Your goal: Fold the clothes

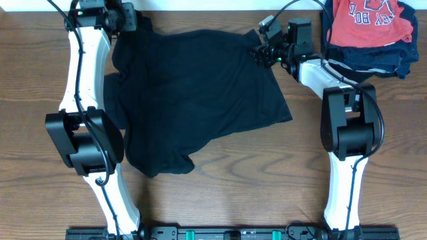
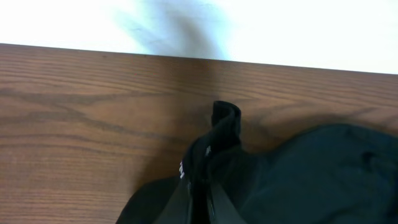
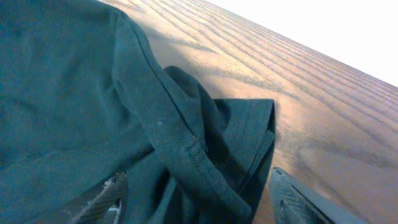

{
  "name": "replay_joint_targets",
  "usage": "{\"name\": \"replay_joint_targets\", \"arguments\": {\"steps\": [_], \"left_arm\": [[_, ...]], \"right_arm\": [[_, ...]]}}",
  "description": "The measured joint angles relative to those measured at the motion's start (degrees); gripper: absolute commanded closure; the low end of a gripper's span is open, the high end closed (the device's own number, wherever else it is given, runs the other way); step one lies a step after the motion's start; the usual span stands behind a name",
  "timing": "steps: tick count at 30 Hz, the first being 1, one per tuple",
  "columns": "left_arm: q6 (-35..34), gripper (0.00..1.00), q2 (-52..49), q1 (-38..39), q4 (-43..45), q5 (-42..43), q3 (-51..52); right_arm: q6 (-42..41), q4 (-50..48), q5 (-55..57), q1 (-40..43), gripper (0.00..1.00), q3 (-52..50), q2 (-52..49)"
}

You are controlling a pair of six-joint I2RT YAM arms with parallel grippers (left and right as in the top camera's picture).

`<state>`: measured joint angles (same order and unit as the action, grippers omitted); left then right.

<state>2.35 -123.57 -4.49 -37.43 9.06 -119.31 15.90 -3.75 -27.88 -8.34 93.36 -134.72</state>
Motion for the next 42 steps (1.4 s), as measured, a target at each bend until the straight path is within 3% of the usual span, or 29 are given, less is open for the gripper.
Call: {"name": "replay_joint_targets", "arguments": {"steps": [6, 16, 22, 26, 29, 34, 42], "left_arm": [[-0.02, 0.94, 0.00, 0.00, 0.07, 0.00, 0.00], [-0.02, 0.94, 0.00, 0.00, 0.13, 0.00, 0.00], [-0.02, 0.94, 0.00, 0.00, 0.15, 0.00, 0.00], [-0.02, 0.94, 0.00, 0.00, 0.15, -0.02, 0.00], [-0.02, 0.94, 0.00, 0.00, 0.20, 0.00, 0.00], [-0.02, 0.94, 0.02, 0.00, 0.02, 0.00, 0.00], [-0.02, 0.94, 4.46, 0.00, -6.95, -0.02, 0.00]], "right_arm": [[-0.24, -2.12, -0.24, -0.35, 0.34, 0.00, -3.08], [-5.62, -10.73, -0.48, -1.31, 0.66, 0.02, -4.26], [-9.94, -13.09, -0.50, -0.70, 0.91, 0.04, -4.26], [-11.61, -13.09, -0.72, 0.13, 0.99, 0.04, -4.26], [-12.17, -12.41, -1.64, 0.57, 0.99, 0.42, -4.26], [-11.69, -3.37, -2.64, 0.63, 0.99, 6.27, -4.26], [-5.01, 22.10, -3.17, 0.66, 0.99, 25.44, -4.17]]}}
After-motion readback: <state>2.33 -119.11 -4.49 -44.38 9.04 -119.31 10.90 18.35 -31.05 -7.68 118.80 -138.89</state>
